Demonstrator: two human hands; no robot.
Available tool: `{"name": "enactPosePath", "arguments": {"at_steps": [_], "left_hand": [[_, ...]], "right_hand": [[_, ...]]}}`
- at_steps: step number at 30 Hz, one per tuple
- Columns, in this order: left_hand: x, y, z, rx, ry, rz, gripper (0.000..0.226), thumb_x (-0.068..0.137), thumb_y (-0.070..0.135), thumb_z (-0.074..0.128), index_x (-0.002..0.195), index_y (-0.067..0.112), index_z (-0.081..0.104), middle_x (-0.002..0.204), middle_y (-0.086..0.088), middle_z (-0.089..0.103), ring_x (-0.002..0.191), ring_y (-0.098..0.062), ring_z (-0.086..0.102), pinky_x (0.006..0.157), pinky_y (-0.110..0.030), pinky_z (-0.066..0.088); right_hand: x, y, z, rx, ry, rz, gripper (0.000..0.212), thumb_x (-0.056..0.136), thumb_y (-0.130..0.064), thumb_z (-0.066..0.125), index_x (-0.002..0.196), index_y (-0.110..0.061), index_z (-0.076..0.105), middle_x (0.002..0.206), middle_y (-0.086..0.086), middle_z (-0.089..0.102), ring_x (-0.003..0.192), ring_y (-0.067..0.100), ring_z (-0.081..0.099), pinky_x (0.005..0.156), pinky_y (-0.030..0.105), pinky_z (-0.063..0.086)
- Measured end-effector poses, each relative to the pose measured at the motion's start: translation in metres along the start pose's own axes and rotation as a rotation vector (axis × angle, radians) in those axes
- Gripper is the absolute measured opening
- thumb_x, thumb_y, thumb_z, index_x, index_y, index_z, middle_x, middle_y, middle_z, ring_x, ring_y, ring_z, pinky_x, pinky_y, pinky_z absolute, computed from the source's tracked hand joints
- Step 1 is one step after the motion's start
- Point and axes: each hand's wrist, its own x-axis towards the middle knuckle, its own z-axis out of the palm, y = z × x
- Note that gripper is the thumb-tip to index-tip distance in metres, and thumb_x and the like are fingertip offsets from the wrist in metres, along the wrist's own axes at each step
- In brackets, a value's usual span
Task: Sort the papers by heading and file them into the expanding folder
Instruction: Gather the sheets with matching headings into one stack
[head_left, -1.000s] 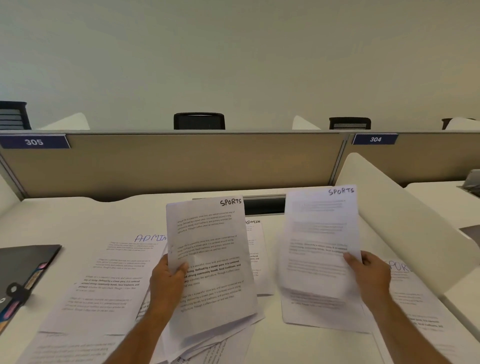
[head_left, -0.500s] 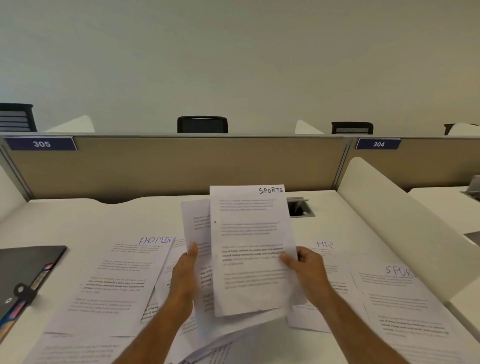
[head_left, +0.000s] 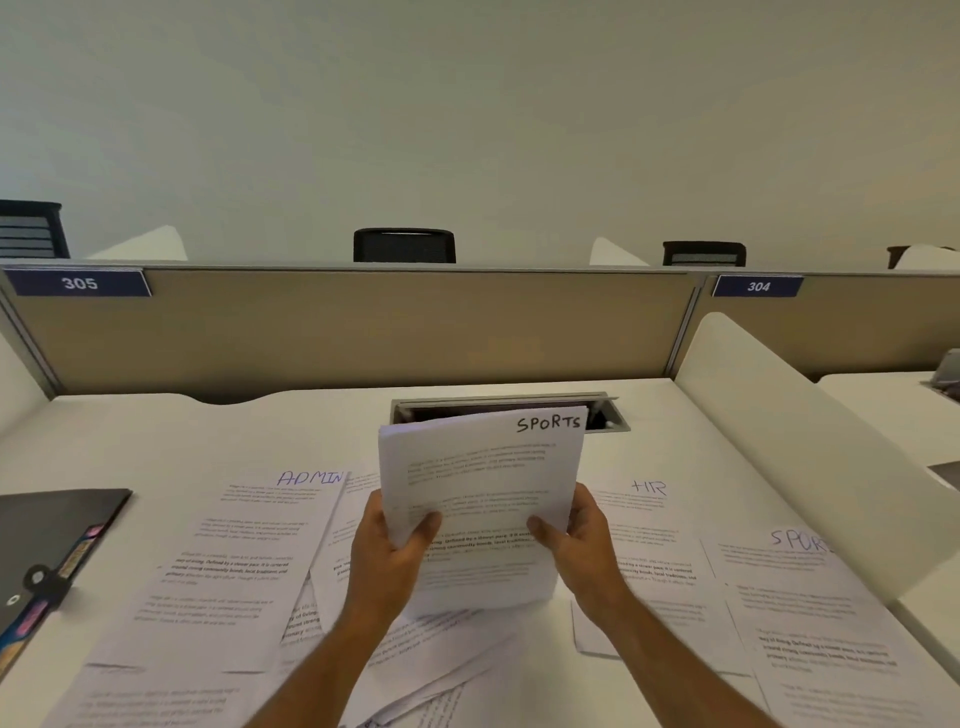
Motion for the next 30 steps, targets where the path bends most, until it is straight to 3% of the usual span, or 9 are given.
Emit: {"name": "enactPosePath", "arguments": {"at_steps": [3,6,8,12,15,18,25,27,30], "left_hand": [[-0.001,-0.007,0.004,0.047,0.016,0.002,0.030,0.092,0.016,0.069,0.119,0.025,0.058,0.105,0.007,0.069,0.091,-0.014,0.069,0.064,-0.022,0.061],[0.002,-0.009,0.004,0.054,0.073,-0.017,0.023,0.094,0.013,0.067,0.112,0.025,0.062,0.100,0.008,0.070,0.088,-0.014,0.069,0.060,-0.021,0.060],[0.006,-0.010,0.002,0.046,0.111,-0.032,0.020,0.093,0.013,0.069,0.111,0.022,0.065,0.097,0.007,0.071,0.087,-0.016,0.069,0.059,-0.020,0.056],[0.009,-0.010,-0.001,0.025,0.144,-0.046,0.021,0.093,0.013,0.068,0.108,0.028,0.063,0.096,0.009,0.070,0.082,-0.016,0.070,0.058,-0.024,0.055],[0.008,-0.012,0.000,0.027,0.150,-0.062,0.021,0.093,0.015,0.068,0.109,0.027,0.062,0.096,0.008,0.071,0.081,-0.016,0.071,0.054,-0.019,0.055],[0.007,-0.013,0.003,0.037,0.137,-0.078,0.019,0.094,0.016,0.068,0.110,0.025,0.063,0.097,0.005,0.072,0.080,-0.015,0.071,0.050,-0.016,0.053],[0.004,-0.010,0.013,0.043,0.098,-0.075,0.022,0.093,0.017,0.069,0.102,0.035,0.060,0.093,0.007,0.071,0.076,-0.016,0.072,0.047,-0.016,0.053],[0.004,-0.011,0.014,0.039,0.099,-0.076,0.024,0.093,0.016,0.069,0.099,0.038,0.059,0.091,0.007,0.071,0.074,-0.016,0.072,0.045,-0.016,0.053],[0.004,-0.011,0.013,0.036,0.104,-0.087,0.025,0.093,0.017,0.069,0.098,0.040,0.060,0.089,0.007,0.071,0.068,-0.014,0.072,0.045,-0.017,0.053]], "right_hand": [[-0.002,0.009,0.002,-0.031,-0.037,0.018,0.032,0.092,-0.005,0.067,0.120,-0.018,0.062,0.112,0.001,0.073,0.105,0.023,0.070,0.086,0.045,0.060],[0.000,0.010,-0.011,-0.132,-0.081,0.004,0.025,0.089,-0.036,0.069,0.112,-0.027,0.064,0.109,-0.008,0.073,0.106,0.015,0.069,0.081,0.025,0.059],[0.004,0.014,-0.038,-0.372,0.007,-0.040,0.034,0.087,-0.051,0.060,0.114,-0.030,0.063,0.115,-0.012,0.069,0.110,0.010,0.065,0.083,0.016,0.052],[0.010,0.034,-0.131,-0.833,0.280,0.047,0.070,0.091,-0.060,0.041,0.136,-0.008,0.056,0.140,0.013,0.057,0.132,0.030,0.051,0.112,0.045,0.039],[-0.001,0.057,-0.195,-1.195,0.282,0.432,0.090,0.087,-0.079,0.022,0.154,-0.020,0.030,0.162,0.015,0.023,0.149,0.037,0.017,0.119,0.061,0.014],[-0.016,0.076,-0.204,-1.230,0.246,0.646,0.095,0.079,-0.088,0.010,0.156,-0.033,0.014,0.166,0.007,0.004,0.152,0.037,0.001,0.115,0.068,0.001],[-0.004,0.073,-0.131,-1.202,0.159,0.608,0.082,0.087,-0.080,0.010,0.156,-0.036,0.013,0.167,0.002,0.003,0.152,0.036,0.001,0.118,0.062,0.004],[0.002,0.069,-0.123,-1.168,0.172,0.564,0.080,0.089,-0.079,0.019,0.154,-0.034,0.021,0.165,0.000,0.015,0.150,0.034,0.012,0.116,0.059,0.012],[0.010,0.054,-0.137,-1.141,0.277,0.493,0.068,0.090,-0.065,0.048,0.145,-0.026,0.042,0.150,0.008,0.043,0.137,0.035,0.037,0.108,0.055,0.032]]}}
